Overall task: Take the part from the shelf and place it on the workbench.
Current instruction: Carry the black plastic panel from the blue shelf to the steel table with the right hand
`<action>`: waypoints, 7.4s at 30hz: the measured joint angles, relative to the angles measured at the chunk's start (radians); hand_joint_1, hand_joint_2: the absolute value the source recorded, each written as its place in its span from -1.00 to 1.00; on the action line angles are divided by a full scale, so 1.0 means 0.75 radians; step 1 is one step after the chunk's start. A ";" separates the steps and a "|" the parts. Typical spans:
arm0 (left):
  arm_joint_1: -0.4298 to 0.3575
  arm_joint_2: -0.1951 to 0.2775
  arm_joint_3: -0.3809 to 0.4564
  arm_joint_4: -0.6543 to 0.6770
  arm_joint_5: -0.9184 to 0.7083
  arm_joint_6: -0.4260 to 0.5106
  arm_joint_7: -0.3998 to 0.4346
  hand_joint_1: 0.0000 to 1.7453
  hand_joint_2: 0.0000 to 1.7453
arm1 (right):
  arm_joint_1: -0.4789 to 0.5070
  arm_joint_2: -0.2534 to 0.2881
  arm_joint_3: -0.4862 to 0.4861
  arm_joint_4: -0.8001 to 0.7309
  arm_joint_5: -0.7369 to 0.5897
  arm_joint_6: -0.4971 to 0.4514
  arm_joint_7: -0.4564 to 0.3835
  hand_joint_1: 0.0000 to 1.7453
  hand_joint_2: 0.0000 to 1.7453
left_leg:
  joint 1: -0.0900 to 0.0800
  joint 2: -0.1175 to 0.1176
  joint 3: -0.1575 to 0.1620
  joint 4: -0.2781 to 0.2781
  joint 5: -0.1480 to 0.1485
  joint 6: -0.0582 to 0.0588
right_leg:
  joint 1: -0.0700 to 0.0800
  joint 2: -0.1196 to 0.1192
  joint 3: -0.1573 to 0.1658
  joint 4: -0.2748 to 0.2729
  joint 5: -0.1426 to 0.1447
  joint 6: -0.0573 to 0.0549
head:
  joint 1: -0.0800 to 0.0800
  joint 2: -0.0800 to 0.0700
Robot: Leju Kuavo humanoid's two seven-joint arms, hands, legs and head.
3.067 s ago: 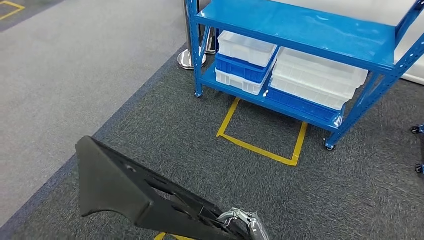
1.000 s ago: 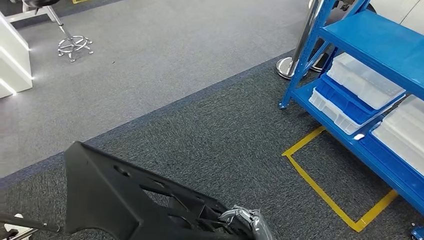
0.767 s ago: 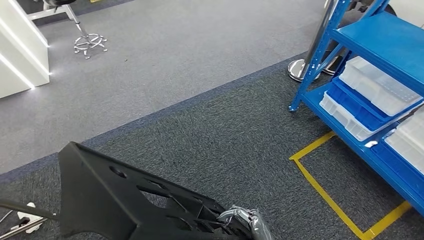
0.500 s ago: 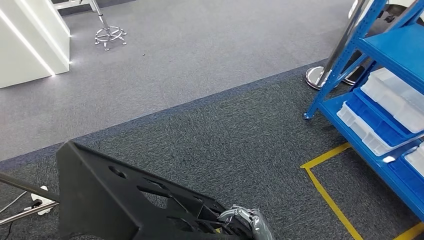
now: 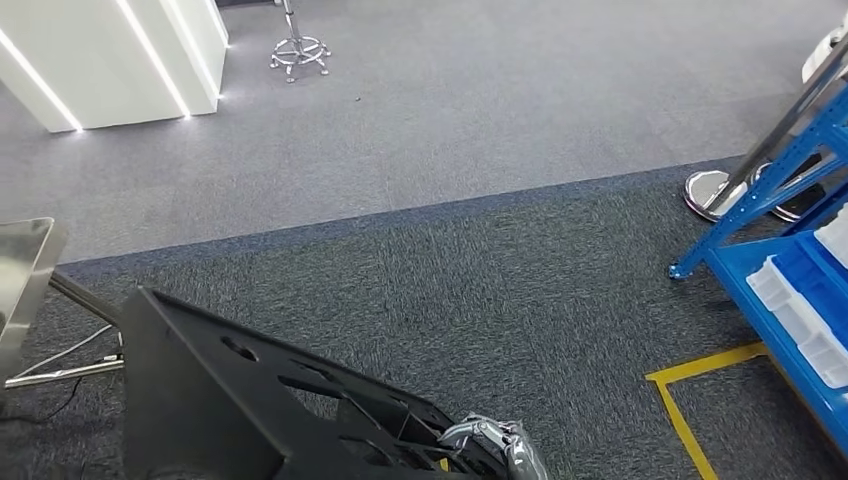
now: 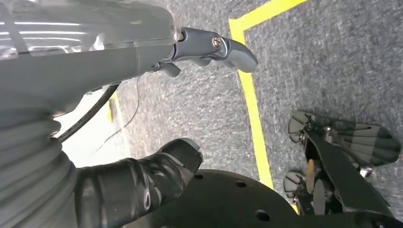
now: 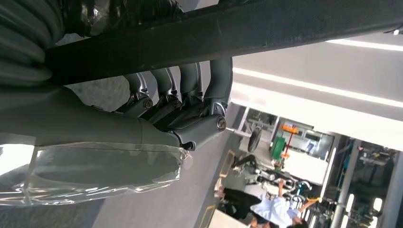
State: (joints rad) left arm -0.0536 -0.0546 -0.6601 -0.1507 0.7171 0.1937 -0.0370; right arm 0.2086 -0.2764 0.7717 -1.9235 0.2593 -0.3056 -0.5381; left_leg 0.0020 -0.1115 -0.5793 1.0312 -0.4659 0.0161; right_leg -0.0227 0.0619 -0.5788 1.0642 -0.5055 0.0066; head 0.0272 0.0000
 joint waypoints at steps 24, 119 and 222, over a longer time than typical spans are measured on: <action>0.013 0.001 -0.001 0.000 0.047 0.012 -0.010 -1.00 1.00 | -0.051 0.019 0.002 0.034 -0.056 0.162 -0.060 1.00 1.00 | -0.002 0.104 0.018 -0.039 0.019 0.031 | 0.009 -0.086 -0.111 0.312 -0.186 0.008 | -0.004 0.000; -0.004 0.054 -0.022 0.002 0.179 0.017 0.010 -1.00 1.00 | -0.191 0.327 -0.062 0.244 -0.162 0.677 -0.156 1.00 1.00 | 0.014 0.045 -0.016 -0.011 0.034 0.018 | 0.015 -0.048 -0.061 0.150 -0.035 0.006 | -0.019 0.000; -0.010 0.057 -0.088 0.002 0.215 0.023 0.050 -1.00 1.00 | -0.190 0.291 -0.091 0.206 -0.180 0.740 -0.104 1.00 1.00 | 0.016 0.141 -0.121 0.306 -0.175 -0.050 | 0.025 -0.089 0.016 -0.056 0.044 -0.055 | -0.023 0.000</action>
State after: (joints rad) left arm -0.0610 -0.0118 -0.7262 -0.1493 0.8781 0.2109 0.0006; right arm 0.0659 -0.0578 0.7034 -1.7693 0.1247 0.2496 -0.6160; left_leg 0.0141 -0.0059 -0.6697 1.2608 -0.5974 -0.0215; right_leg -0.0037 -0.0053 -0.5665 1.0221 -0.4727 -0.0350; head 0.0102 0.0000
